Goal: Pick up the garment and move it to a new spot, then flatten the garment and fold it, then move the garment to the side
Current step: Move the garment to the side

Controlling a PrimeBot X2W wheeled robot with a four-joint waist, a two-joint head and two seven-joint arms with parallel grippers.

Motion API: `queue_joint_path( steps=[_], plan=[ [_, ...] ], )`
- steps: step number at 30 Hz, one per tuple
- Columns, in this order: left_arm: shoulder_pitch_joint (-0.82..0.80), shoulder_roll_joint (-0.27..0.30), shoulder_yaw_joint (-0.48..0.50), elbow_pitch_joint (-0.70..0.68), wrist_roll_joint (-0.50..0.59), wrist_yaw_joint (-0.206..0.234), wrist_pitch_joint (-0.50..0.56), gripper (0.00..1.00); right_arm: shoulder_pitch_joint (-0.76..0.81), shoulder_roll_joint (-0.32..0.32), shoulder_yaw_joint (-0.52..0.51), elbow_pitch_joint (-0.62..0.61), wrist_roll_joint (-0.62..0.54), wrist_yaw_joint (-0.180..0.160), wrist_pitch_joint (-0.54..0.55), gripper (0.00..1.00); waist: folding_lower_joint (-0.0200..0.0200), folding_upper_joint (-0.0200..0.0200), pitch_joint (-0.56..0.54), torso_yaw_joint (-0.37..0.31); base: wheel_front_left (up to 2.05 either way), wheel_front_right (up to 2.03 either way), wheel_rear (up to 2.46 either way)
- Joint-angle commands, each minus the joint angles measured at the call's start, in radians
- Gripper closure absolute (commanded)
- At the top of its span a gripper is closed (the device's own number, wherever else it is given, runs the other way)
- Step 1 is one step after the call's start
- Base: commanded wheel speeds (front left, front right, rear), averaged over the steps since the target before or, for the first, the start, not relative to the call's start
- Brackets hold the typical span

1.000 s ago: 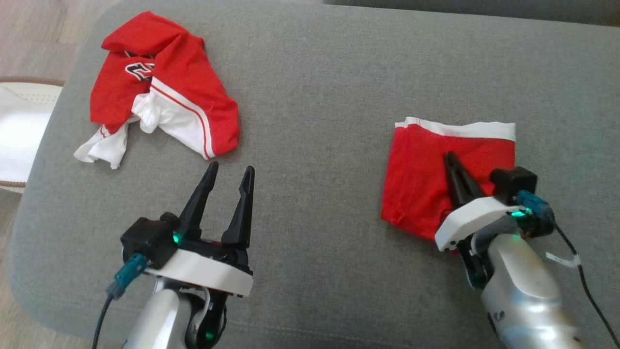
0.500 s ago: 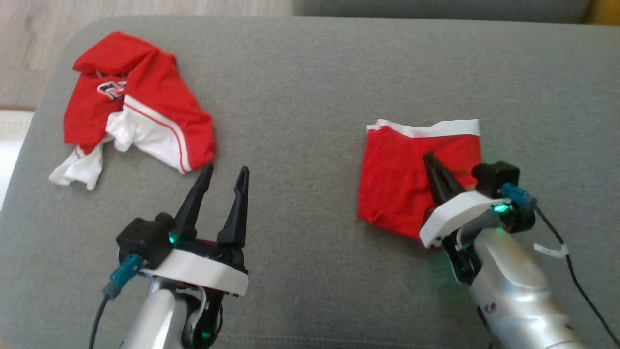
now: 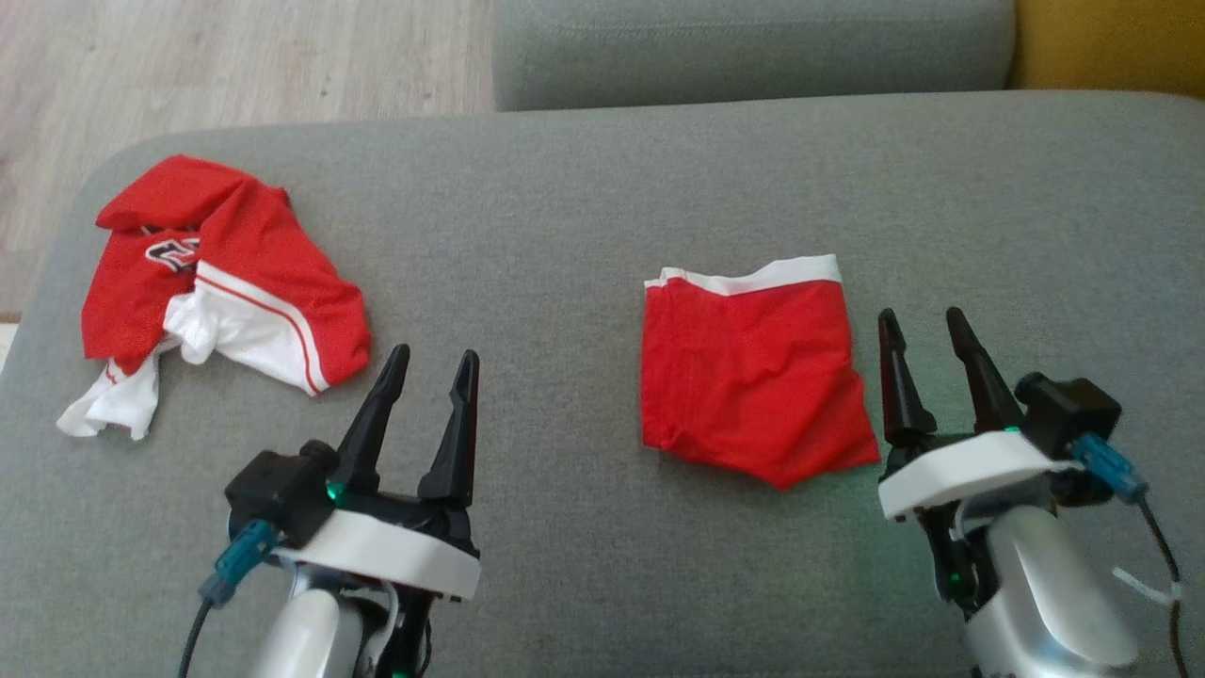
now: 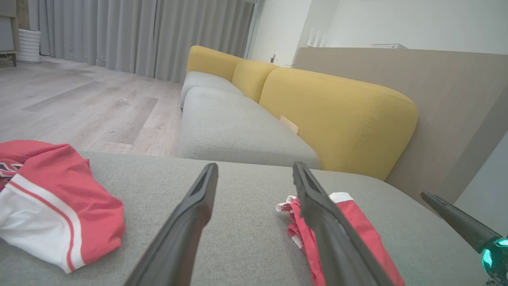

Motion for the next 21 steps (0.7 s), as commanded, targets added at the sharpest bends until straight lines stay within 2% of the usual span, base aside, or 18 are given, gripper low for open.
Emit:
queue_joint_path(
  steps=[1,8,21],
  plan=[
    [-0.022,0.002,0.034,-0.041,-0.002,0.003,-0.006,0.0,-0.001,0.005,0.011,-0.062,-0.008,-0.001,-0.011,0.0,0.0,0.0,-0.015,-0.007,0.0,0.0,0.0],
    [-0.014,0.002,0.038,-0.043,-0.002,0.005,-0.006,0.0,0.075,0.005,-0.006,-0.12,-0.011,-0.001,-0.011,0.0,0.0,0.0,-0.033,-0.007,0.0,0.0,0.0],
    [0.004,0.002,0.036,-0.045,0.005,0.005,-0.006,0.0,0.1,0.005,-0.012,-0.136,-0.001,-0.001,-0.011,0.0,0.0,0.0,-0.035,-0.008,0.0,0.0,0.0]
  ],
)
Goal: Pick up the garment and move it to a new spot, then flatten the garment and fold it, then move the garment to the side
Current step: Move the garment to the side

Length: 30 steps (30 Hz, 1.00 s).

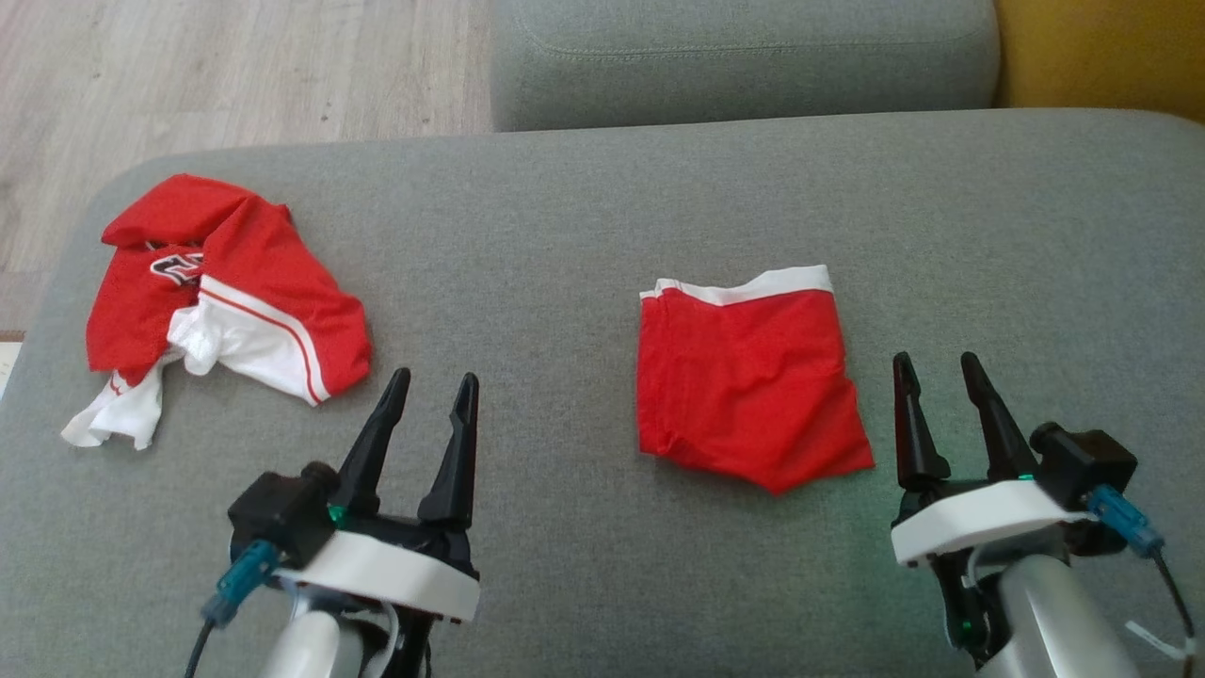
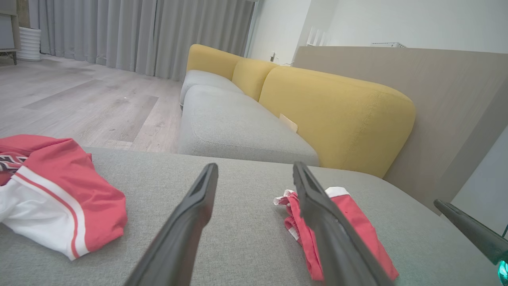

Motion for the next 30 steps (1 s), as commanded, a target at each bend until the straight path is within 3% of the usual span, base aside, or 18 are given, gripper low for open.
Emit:
queue_joint_path(
  steps=[1,17,23,30],
  plan=[
    [-0.035,0.002,0.036,-0.04,0.005,0.004,-0.006,0.0,-0.025,0.0,0.02,-0.036,0.004,-0.001,-0.011,0.0,0.0,0.0,0.001,0.0,0.0,0.0,0.0],
    [-0.034,0.002,0.036,-0.044,0.006,0.004,-0.006,0.0,-0.025,0.0,0.006,-0.019,-0.008,-0.001,-0.008,0.0,0.0,0.0,0.008,0.005,0.0,0.0,0.0],
    [-0.054,0.002,0.024,-0.045,0.007,-0.002,-0.006,0.0,-0.07,0.0,-0.034,0.044,-0.06,-0.001,0.046,0.0,0.0,0.0,0.056,0.024,0.0,0.0,0.0],
    [-0.084,0.002,0.01,-0.034,0.009,-0.013,-0.006,0.0,-0.167,0.0,-0.022,0.162,-0.004,-0.001,0.127,0.0,0.0,0.0,0.113,0.062,0.0,0.0,0.0]
  ],
)
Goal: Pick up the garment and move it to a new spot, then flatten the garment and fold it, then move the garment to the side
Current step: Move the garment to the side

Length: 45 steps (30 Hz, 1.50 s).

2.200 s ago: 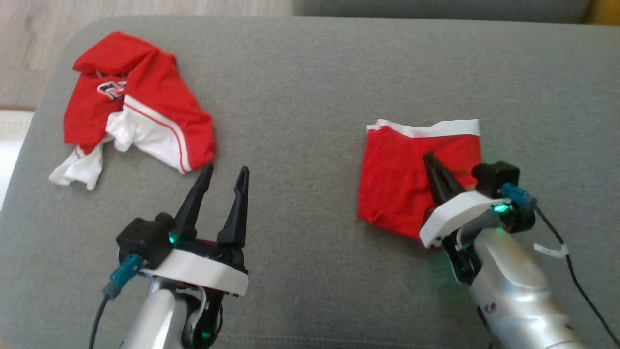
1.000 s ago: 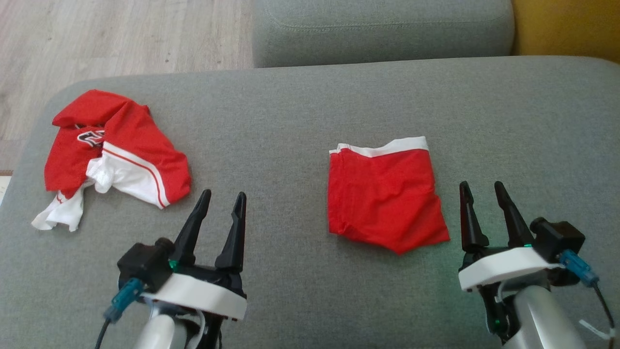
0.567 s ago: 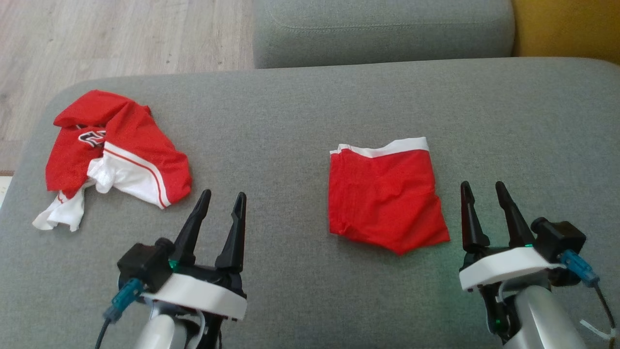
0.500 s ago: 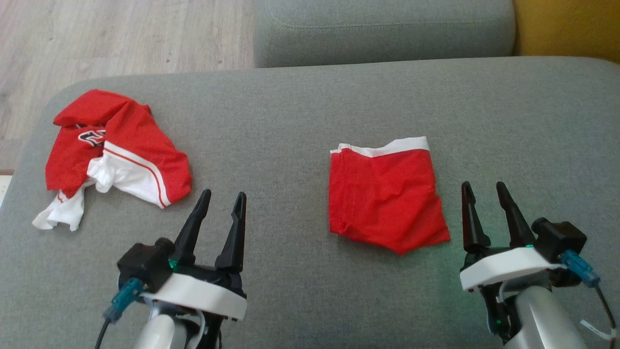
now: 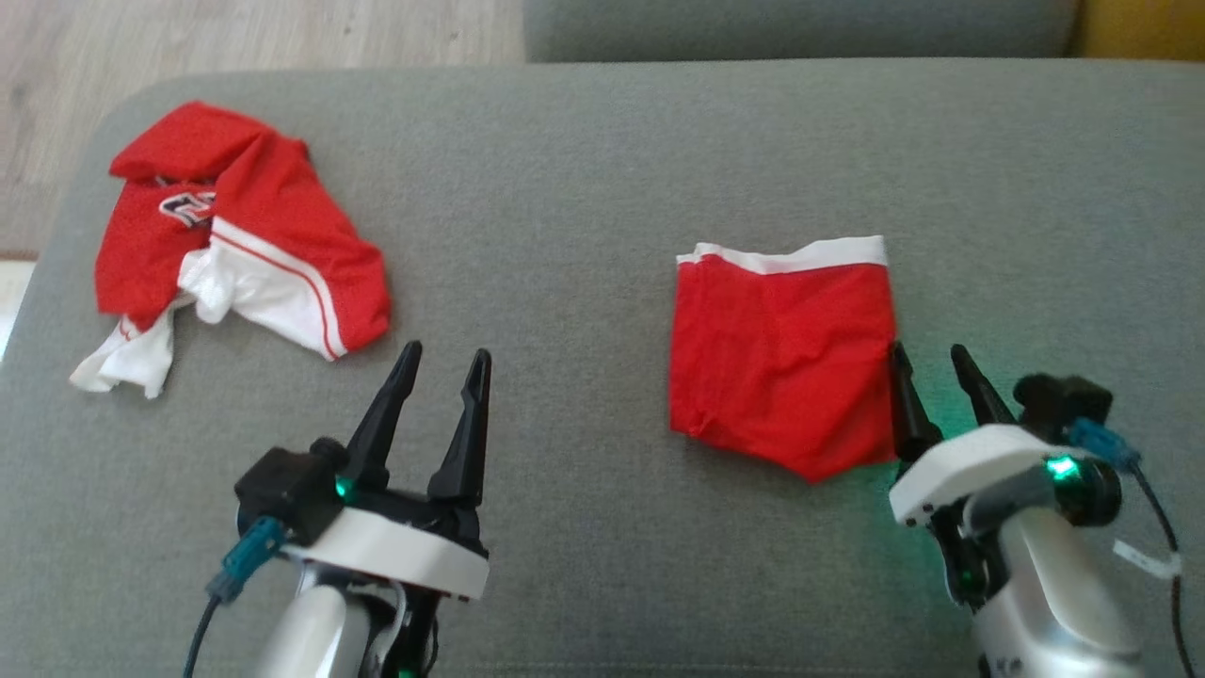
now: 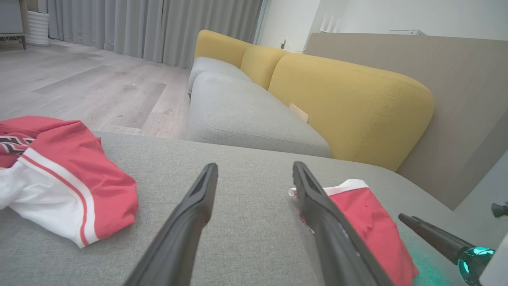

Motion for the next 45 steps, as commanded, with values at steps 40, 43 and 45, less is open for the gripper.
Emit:
queue_joint_path(
  steps=[40,43,45],
  plan=[
    [-0.115,0.002,0.045,-0.037,0.012,-0.02,-0.006,0.0,-0.382,-0.446,0.252,0.292,-0.146,-0.001,0.106,1.0,0.0,0.0,0.144,-0.055,0.0,0.0,0.0],
    [-0.125,0.002,0.046,-0.037,0.012,-0.024,-0.006,0.0,-0.399,-0.52,0.252,0.297,-0.163,-0.001,0.125,1.0,0.0,0.0,0.166,-0.046,0.0,0.0,0.0],
    [-0.131,0.002,0.048,-0.036,0.012,-0.026,-0.006,0.0,-0.411,-0.555,0.249,0.303,-0.171,-0.001,0.139,1.0,0.0,0.0,0.18,-0.039,0.0,0.0,0.0]
  ],
)
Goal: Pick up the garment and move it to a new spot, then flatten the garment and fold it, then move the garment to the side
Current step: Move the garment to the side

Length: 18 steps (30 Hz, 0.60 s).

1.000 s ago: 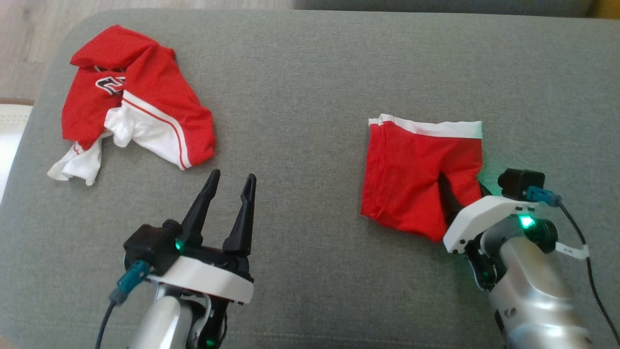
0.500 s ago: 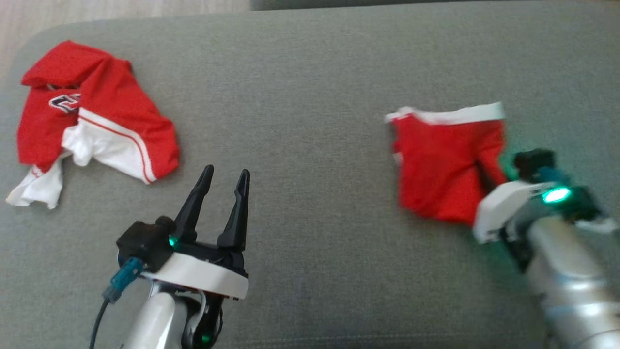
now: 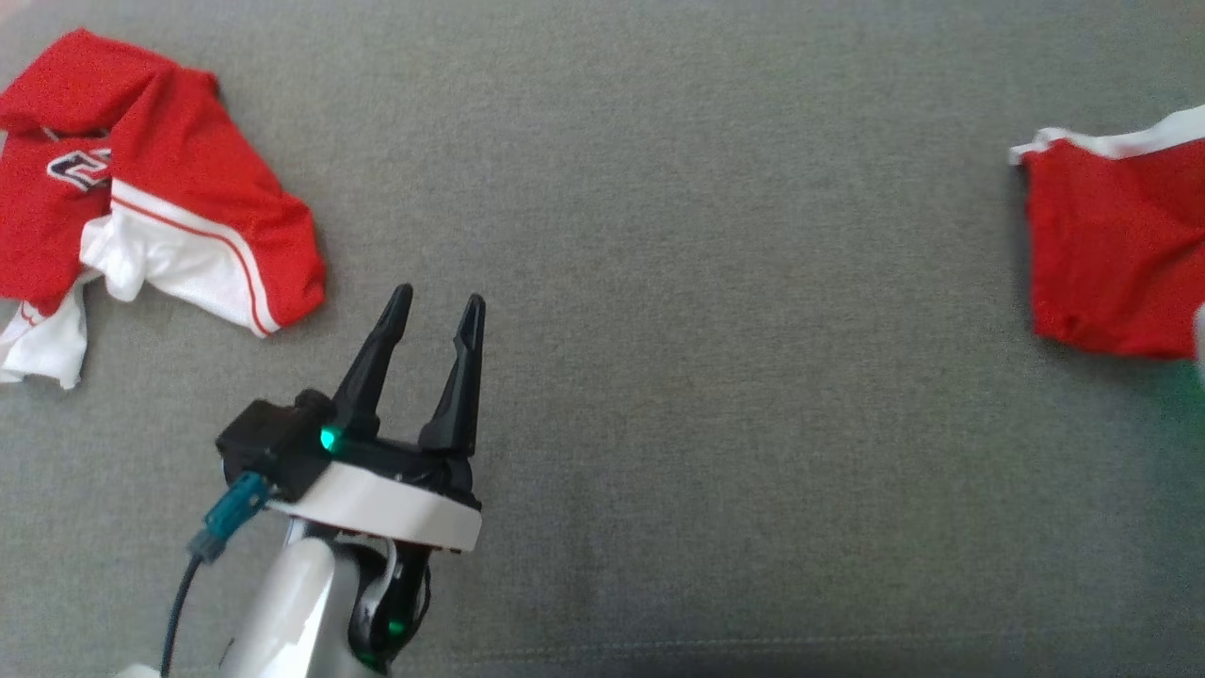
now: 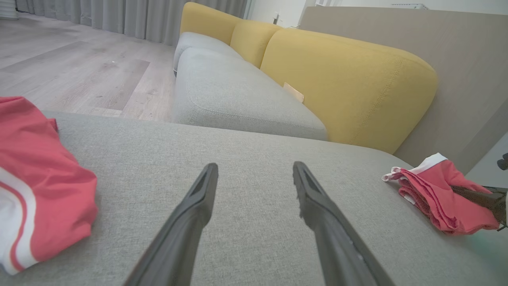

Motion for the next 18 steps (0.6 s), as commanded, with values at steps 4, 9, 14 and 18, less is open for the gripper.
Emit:
queue_joint_path(
  steps=[4,9,14,18],
  plan=[
    [-0.054,0.003,0.039,-0.036,0.003,-0.01,-0.006,0.0,-0.036,-0.081,0.0,-0.007,-0.019,-0.001,0.022,1.0,-0.0001,0.0,0.035,0.021,0.0,0.0,0.0],
    [-0.063,0.003,0.046,-0.037,0.003,-0.013,-0.006,0.0,-0.052,-0.123,-0.049,0.014,-0.049,-0.001,0.025,1.0,-0.0001,0.0,0.059,0.035,0.0,0.0,0.0],
    [-0.066,0.003,0.052,-0.037,0.003,-0.016,-0.006,0.0,-0.061,-0.13,-0.11,0.021,-0.102,-0.001,0.025,1.0,-0.0001,0.0,0.07,0.041,0.0,0.0,0.0],
    [-0.068,0.003,0.055,-0.037,0.003,-0.017,-0.006,0.0,-0.063,-0.114,-0.154,0.016,-0.135,-0.001,0.028,1.0,-0.0001,0.0,0.074,0.041,0.0,0.0,0.0]
  ],
)
